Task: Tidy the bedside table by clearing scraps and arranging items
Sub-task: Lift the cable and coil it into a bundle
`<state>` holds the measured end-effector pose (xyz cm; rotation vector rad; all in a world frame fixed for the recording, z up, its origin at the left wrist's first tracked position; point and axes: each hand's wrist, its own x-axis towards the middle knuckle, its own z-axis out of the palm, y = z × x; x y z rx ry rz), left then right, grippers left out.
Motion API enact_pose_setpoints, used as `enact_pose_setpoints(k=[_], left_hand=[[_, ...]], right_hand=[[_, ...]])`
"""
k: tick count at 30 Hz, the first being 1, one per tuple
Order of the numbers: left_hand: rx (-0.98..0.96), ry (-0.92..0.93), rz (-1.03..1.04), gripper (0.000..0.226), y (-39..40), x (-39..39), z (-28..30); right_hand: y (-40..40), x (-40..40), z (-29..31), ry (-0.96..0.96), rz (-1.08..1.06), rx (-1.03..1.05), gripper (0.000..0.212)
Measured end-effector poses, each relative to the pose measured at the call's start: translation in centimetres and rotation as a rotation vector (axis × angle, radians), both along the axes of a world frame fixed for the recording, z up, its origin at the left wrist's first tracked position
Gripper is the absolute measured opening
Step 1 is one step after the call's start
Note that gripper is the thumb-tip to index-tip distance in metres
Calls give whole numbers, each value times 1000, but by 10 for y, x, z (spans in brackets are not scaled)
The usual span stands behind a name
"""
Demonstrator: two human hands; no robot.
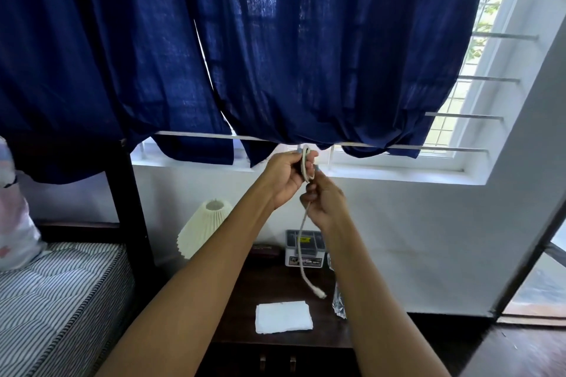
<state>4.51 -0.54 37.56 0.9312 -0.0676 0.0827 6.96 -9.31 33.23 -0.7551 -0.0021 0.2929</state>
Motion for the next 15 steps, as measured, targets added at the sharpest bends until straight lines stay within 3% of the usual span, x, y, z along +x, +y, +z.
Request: enact_pose_setpoints(k=[4, 8, 11, 15], left_hand=[[60, 112, 227, 36, -7, 9, -19], [204, 182, 427, 40, 2, 16, -27], [470, 169, 522, 38, 9, 16, -34], [800, 95, 565, 32, 22, 11, -46]], right_hand=[[18, -6, -7, 194, -57, 44, 19], [24, -13, -12, 219, 69, -78, 22], [23, -18, -9, 91, 56, -468, 16], [15, -19, 2, -231, 26, -1039, 8]])
